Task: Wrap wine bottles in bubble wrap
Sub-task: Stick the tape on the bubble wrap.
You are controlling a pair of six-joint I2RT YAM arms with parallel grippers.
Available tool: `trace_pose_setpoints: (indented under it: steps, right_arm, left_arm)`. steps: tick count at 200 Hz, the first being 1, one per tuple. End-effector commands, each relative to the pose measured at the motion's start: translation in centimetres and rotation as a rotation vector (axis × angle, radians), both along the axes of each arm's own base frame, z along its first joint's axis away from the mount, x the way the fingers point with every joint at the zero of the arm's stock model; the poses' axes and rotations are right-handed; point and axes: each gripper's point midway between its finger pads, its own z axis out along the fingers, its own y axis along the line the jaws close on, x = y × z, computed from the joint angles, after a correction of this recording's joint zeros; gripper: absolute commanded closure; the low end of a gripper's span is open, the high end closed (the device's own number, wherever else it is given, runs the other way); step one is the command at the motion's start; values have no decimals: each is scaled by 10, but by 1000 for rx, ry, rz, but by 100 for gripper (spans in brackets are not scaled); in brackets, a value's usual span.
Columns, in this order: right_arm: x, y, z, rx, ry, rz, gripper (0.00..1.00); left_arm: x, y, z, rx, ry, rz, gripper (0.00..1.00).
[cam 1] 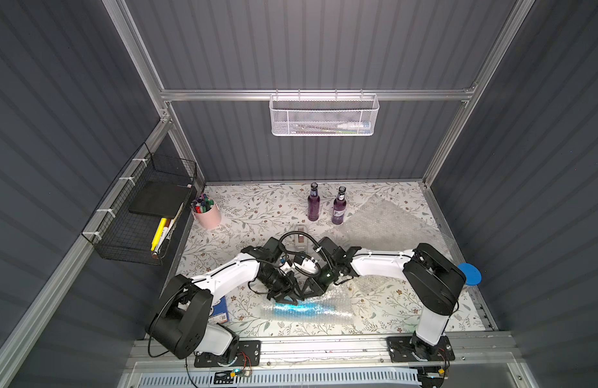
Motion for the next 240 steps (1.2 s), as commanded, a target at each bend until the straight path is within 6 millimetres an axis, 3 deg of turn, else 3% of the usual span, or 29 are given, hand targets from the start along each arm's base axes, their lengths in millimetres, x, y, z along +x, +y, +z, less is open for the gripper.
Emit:
trace_pose_setpoints:
  steps: [1, 32, 86, 129, 183, 212, 240]
  right_arm:
    - [-12, -1, -3, -18, 46, 33, 79]
    - [-13, 0, -4, -21, 48, 37, 79]
    - [-13, 0, -4, -22, 50, 35, 79]
    - [-13, 1, -6, -25, 55, 35, 78]
    - [-13, 0, -6, -25, 52, 33, 77]
    - [-13, 0, -5, -21, 53, 32, 77]
    - [-12, 1, -4, -19, 52, 31, 76]
  left_arm:
    - [4, 7, 12, 62, -38, -13, 65]
    - [14, 8, 22, 91, -80, -26, 67]
    - [22, -21, 34, -89, -86, 69, 91]
    - [2, -18, 17, -72, -33, 55, 100]
    - [-22, -9, 6, -55, 17, 36, 100]
    - [-23, -10, 15, -79, 1, 47, 100]
    - [-30, -7, 6, -70, 25, 49, 100]
